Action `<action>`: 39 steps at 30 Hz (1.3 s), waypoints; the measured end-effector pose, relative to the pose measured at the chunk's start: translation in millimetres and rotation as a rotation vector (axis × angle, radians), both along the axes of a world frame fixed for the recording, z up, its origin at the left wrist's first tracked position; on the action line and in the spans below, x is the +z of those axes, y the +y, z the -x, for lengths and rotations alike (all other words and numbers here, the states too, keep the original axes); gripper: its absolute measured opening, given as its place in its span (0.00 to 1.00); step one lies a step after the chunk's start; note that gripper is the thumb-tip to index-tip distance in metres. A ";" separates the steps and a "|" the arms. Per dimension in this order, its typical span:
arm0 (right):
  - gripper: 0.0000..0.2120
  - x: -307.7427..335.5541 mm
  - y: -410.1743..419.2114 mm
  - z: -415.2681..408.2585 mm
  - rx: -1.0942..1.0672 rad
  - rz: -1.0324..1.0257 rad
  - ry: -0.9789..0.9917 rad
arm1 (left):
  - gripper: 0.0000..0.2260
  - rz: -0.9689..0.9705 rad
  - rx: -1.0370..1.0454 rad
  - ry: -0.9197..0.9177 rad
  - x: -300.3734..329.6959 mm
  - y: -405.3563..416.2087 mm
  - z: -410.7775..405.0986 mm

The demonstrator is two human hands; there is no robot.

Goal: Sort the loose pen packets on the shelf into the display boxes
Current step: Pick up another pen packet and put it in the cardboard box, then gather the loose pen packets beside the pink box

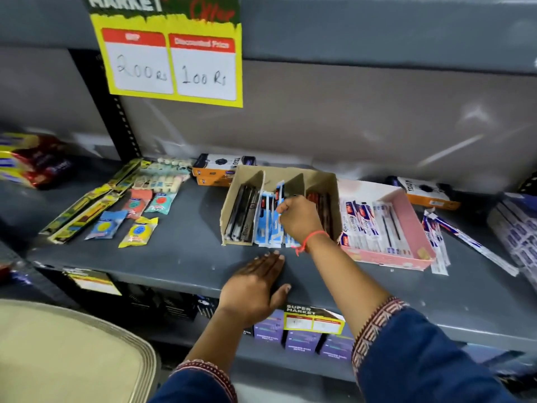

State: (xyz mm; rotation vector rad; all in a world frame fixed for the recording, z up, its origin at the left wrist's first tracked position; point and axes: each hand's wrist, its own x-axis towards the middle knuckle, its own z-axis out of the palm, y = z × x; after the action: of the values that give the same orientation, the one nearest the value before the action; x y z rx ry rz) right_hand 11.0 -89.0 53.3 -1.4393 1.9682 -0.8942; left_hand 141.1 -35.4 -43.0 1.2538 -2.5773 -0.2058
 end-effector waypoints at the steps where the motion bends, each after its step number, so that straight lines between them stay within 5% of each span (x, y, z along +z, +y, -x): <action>1: 0.14 -0.9 -7.1 -2.7 0.014 -0.036 0.059 | 0.25 0.008 -0.013 0.009 -0.2 -0.6 0.1; 11: 0.17 -15.0 -32.5 -13.8 0.064 -0.220 0.323 | 0.26 0.018 -0.048 0.032 -3.2 -4.1 -1.1; 21: 0.15 -6.9 0.1 -21.0 0.027 -0.100 0.436 | 0.26 -0.024 -0.060 -0.013 -6.1 -3.6 0.0; 31: 0.14 -6.6 51.6 33.7 -0.292 0.217 0.335 | 0.29 0.056 -0.057 -0.056 -7.5 6.6 18.4; 39: 0.13 -30.1 98.9 140.3 -0.647 0.300 0.385 | 0.29 0.020 -0.327 -0.090 5.4 45.8 99.4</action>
State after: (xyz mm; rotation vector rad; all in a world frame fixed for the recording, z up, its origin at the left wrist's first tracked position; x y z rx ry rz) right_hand -129.3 9.9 23.3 -1.1927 2.7697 -1.3037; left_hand 41.7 10.5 -37.6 0.8461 -2.8428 -0.1896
